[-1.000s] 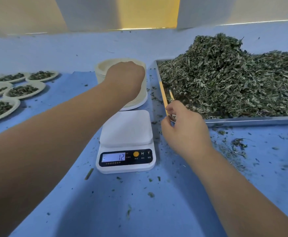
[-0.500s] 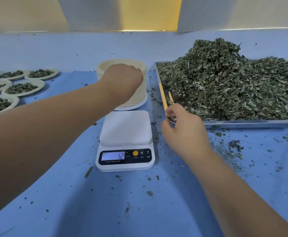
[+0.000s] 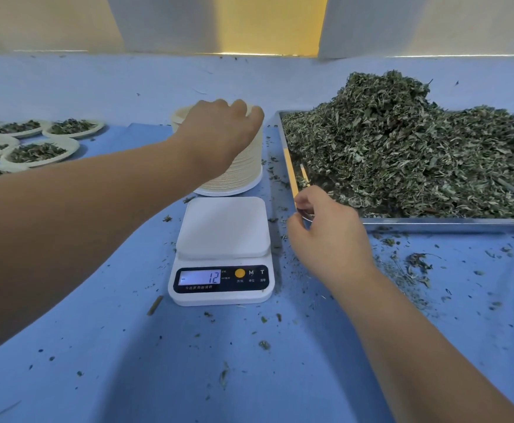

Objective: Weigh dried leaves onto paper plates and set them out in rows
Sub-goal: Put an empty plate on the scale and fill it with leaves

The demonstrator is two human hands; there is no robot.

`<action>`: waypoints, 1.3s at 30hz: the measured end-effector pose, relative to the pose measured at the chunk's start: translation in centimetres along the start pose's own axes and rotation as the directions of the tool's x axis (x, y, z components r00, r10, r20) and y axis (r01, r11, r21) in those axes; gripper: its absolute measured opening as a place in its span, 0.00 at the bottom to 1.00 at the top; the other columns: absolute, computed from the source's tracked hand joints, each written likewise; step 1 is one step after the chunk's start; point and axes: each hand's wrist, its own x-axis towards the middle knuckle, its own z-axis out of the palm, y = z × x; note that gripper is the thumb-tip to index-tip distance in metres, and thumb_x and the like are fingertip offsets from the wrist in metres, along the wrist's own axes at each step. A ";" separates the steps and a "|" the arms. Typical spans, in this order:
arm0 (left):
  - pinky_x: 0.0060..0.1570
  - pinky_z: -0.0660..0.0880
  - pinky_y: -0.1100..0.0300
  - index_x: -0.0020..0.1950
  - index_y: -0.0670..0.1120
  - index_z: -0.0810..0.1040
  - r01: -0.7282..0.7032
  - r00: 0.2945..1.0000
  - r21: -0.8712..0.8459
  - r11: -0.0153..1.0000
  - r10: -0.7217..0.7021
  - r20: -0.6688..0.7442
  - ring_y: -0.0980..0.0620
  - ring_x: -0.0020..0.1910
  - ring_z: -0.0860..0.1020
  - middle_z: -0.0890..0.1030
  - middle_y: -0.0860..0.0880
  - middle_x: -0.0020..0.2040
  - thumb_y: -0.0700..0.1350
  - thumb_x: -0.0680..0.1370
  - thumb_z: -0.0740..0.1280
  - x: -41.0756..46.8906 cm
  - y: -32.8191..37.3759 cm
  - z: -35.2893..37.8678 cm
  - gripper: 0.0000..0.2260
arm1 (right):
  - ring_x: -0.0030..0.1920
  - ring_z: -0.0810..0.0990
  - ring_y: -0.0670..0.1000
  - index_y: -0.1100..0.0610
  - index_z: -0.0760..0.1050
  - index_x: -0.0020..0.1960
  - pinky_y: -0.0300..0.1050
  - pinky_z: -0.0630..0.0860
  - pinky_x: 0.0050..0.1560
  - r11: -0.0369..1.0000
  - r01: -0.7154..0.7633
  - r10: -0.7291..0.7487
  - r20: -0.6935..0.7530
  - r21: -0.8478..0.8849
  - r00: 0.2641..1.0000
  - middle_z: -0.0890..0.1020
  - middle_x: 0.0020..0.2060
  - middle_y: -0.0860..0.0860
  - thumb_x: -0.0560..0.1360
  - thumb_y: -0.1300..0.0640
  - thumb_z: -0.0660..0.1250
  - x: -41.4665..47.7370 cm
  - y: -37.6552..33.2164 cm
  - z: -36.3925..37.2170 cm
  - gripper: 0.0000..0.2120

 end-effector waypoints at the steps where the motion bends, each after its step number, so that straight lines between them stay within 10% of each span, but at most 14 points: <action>1: 0.28 0.51 0.56 0.66 0.41 0.67 0.042 0.999 -0.040 0.998 -0.043 -0.026 0.44 0.35 0.65 0.63 0.46 0.41 0.31 0.71 0.67 0.0 -0.1 -0.1 0.24 | 0.49 0.81 0.55 0.52 0.74 0.62 0.54 0.80 0.51 1.000 -0.002 0.002 -0.001 -0.003 1.000 0.83 0.52 0.49 0.79 0.54 0.62 0.0 0.0 0.0 0.12; 9: 0.40 0.62 0.51 0.49 0.42 0.74 0.341 0.890 -0.487 0.804 -0.443 -0.107 0.44 0.45 0.66 0.72 0.45 0.45 0.33 0.72 0.60 -1.3 0.7 0.5 0.09 | 0.49 0.81 0.54 0.52 0.76 0.61 0.54 0.80 0.51 1.000 -0.008 0.008 -0.011 0.016 1.000 0.83 0.52 0.48 0.79 0.55 0.63 -0.2 0.0 0.0 0.12; 18: 0.51 0.74 0.62 0.39 0.37 0.78 0.000 0.741 -0.862 0.506 -0.580 -0.340 0.50 0.52 0.80 0.83 0.42 0.48 0.26 0.67 0.63 -7.3 2.4 0.7 0.09 | 0.42 0.80 0.48 0.51 0.75 0.59 0.46 0.75 0.42 0.994 -0.038 0.044 -0.057 0.099 0.997 0.82 0.47 0.45 0.77 0.54 0.65 0.1 0.4 0.0 0.11; 23: 0.52 0.76 0.55 0.38 0.41 0.80 0.066 0.772 -0.944 0.324 -0.616 -0.158 0.52 0.52 0.80 0.82 0.48 0.49 0.23 0.67 0.68 -11.8 2.9 1.5 0.12 | 0.41 0.79 0.44 0.50 0.75 0.56 0.45 0.75 0.37 0.990 -0.005 0.013 -0.055 0.143 0.998 0.79 0.40 0.42 0.76 0.53 0.68 -0.2 -0.1 0.0 0.10; 31: 0.60 0.76 0.64 0.52 0.38 0.85 0.103 0.899 -0.860 0.500 -0.417 -0.134 0.47 0.58 0.81 0.83 0.43 0.57 0.25 0.66 0.76 -15.5 0.9 4.1 0.17 | 0.56 0.78 0.58 0.52 0.70 0.45 0.57 0.75 0.56 0.971 0.176 -0.169 0.056 -0.159 0.984 0.76 0.41 0.46 0.75 0.57 0.66 -0.9 -1.8 0.7 0.04; 35: 0.60 0.79 0.45 0.59 0.42 0.82 0.240 0.912 -0.850 0.470 -0.408 0.032 0.44 0.59 0.80 0.83 0.46 0.59 0.47 0.75 0.66 -15.9 0.2 3.6 0.16 | 0.73 0.70 0.60 0.57 0.74 0.56 0.59 0.69 0.64 0.944 0.159 -0.103 0.201 -0.289 0.974 0.78 0.61 0.55 0.74 0.62 0.61 -0.7 -1.6 1.0 0.11; 39: 0.58 0.76 0.50 0.61 0.46 0.80 0.451 0.866 -0.789 0.418 -0.419 0.273 0.45 0.55 0.80 0.82 0.48 0.58 0.51 0.71 0.60 -15.9 0.2 3.3 0.22 | 0.81 0.53 0.54 0.51 0.67 0.74 0.58 0.56 0.78 0.901 0.179 -0.057 0.300 -0.396 0.952 0.65 0.78 0.52 0.78 0.59 0.54 -0.6 -1.3 1.6 0.24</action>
